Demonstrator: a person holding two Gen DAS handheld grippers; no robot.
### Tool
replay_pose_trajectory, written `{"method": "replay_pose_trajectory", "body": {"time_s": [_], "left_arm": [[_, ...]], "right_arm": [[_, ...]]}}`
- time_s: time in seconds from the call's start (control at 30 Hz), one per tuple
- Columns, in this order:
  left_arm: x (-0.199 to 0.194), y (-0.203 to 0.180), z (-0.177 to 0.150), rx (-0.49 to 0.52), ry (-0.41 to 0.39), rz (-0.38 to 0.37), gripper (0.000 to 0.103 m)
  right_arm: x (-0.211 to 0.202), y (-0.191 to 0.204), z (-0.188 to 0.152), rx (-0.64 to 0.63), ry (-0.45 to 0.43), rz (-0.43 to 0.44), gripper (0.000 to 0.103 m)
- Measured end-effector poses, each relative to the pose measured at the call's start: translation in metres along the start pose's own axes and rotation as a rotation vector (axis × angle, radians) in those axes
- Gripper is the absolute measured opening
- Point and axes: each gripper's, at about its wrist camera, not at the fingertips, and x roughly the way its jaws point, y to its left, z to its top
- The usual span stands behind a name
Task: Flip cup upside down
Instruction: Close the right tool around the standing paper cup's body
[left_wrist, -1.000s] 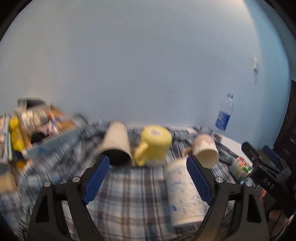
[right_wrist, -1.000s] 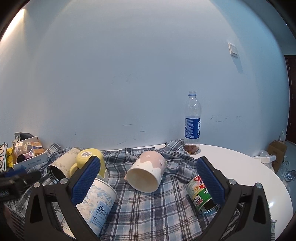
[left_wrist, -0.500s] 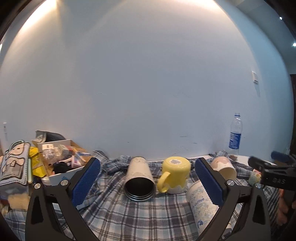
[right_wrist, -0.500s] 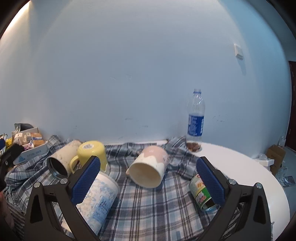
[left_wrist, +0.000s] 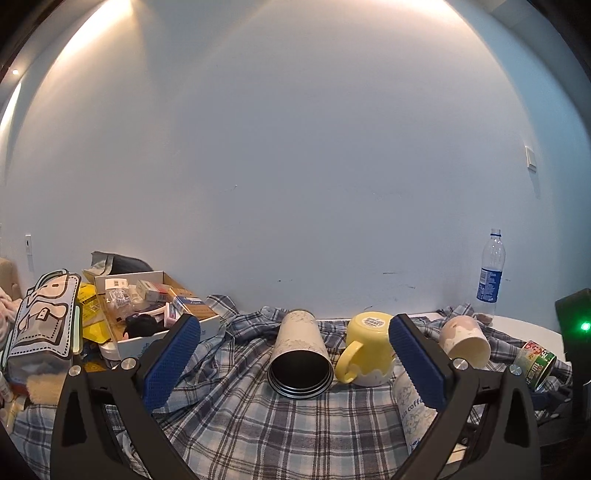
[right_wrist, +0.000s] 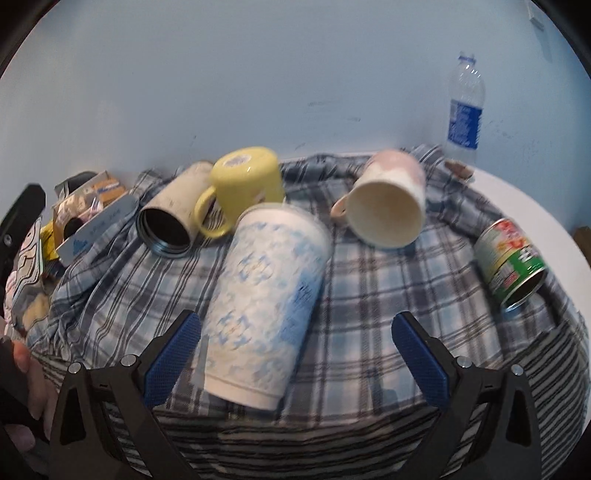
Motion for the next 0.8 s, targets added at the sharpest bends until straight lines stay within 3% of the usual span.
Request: {"method": "replay_pose_trajectory", "body": {"time_s": [0.17, 0.2, 0.4, 0.5, 0.8], "left_arm": [[-0.004, -0.004, -0.001, 0.017, -0.020, 0.005, 0.103], [-0.007, -0.003, -0.001, 0.014, -0.035, 0.003, 0.103], [-0.007, -0.006, 0.001, 0.028, -0.039, 0.014, 0.103], [-0.007, -0.003, 0.001, 0.017, -0.039, 0.027, 0.103], [-0.009, 0.000, 0.001, 0.011, -0.054, 0.017, 0.103]], "right_arm": [[0.012, 0.025, -0.005, -0.055, 0.042, -0.012, 0.100], [0.016, 0.029, -0.006, -0.061, 0.052, -0.020, 0.091], [0.045, 0.031, -0.017, -0.051, 0.163, -0.029, 0.071], [0.044, 0.034, -0.020, -0.096, 0.155, -0.038, 0.065], [0.004, 0.025, -0.017, -0.134, 0.024, -0.069, 0.064]]}}
